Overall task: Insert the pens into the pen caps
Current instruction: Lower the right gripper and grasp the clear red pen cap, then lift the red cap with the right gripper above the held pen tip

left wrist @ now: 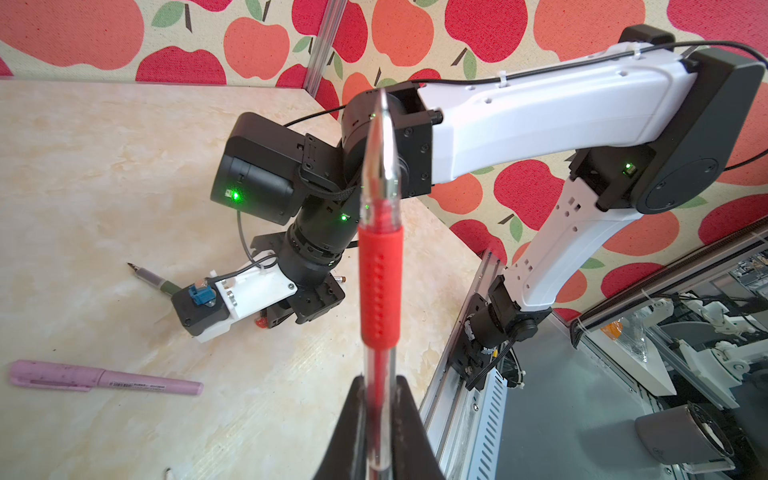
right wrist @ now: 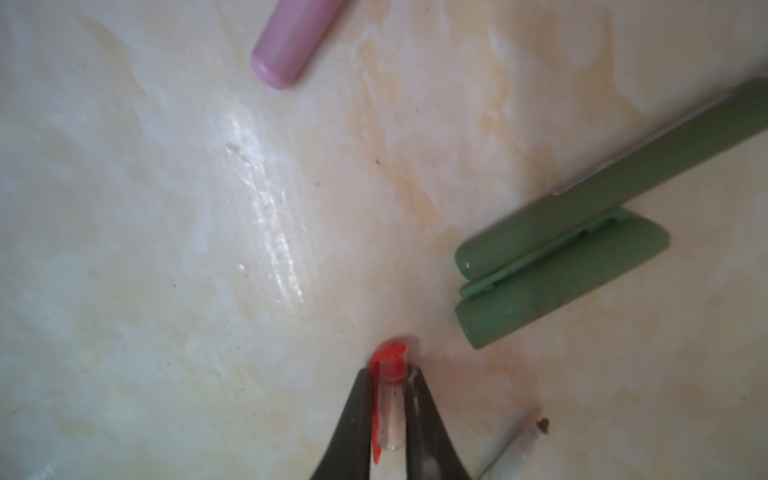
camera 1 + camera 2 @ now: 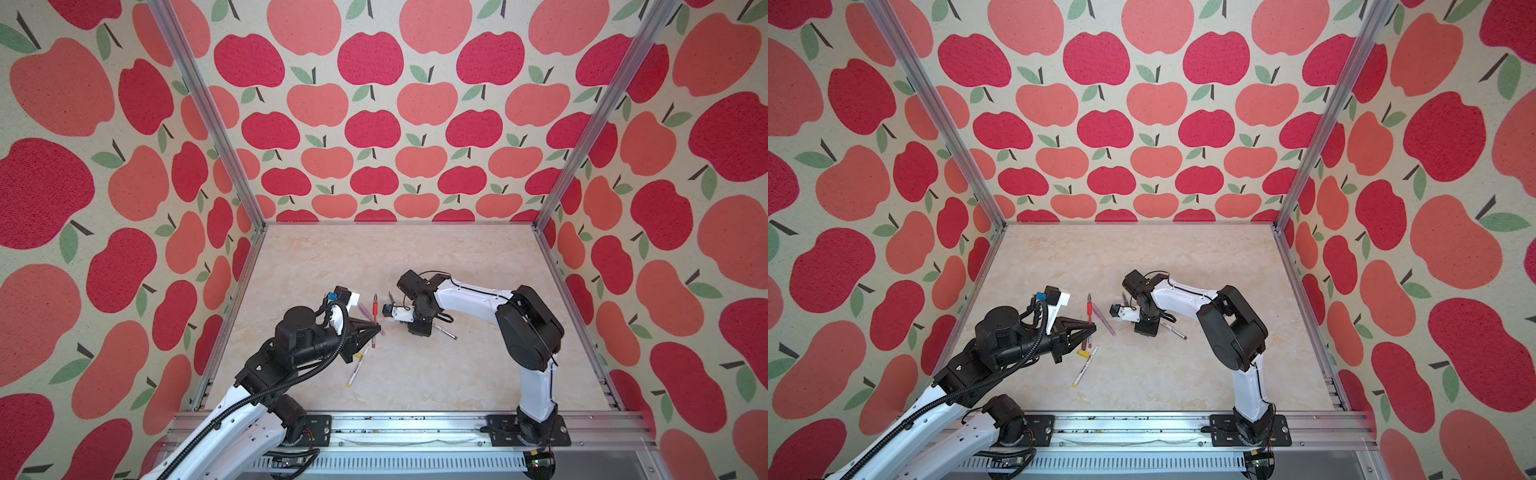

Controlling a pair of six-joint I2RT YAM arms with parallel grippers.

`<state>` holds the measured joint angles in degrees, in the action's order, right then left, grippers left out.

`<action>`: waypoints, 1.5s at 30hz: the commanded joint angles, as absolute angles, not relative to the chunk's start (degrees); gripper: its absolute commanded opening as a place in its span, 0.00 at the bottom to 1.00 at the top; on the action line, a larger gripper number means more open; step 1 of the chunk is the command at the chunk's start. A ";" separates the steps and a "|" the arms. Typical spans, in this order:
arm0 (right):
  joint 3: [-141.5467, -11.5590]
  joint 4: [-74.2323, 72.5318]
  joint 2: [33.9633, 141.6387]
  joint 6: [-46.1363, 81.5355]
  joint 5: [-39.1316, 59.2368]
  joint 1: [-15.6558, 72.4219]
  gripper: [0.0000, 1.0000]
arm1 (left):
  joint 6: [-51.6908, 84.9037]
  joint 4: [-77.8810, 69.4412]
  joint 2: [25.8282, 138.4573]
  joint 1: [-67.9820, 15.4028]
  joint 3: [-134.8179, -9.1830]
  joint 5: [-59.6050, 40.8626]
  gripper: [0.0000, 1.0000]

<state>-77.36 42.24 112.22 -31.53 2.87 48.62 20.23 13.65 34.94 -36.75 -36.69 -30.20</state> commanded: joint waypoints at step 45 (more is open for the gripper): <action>-55.11 -12.58 66.85 48.45 13.04 39.02 0.19 | 24.38 -7.18 55.19 -41.92 -38.91 -31.03 0.05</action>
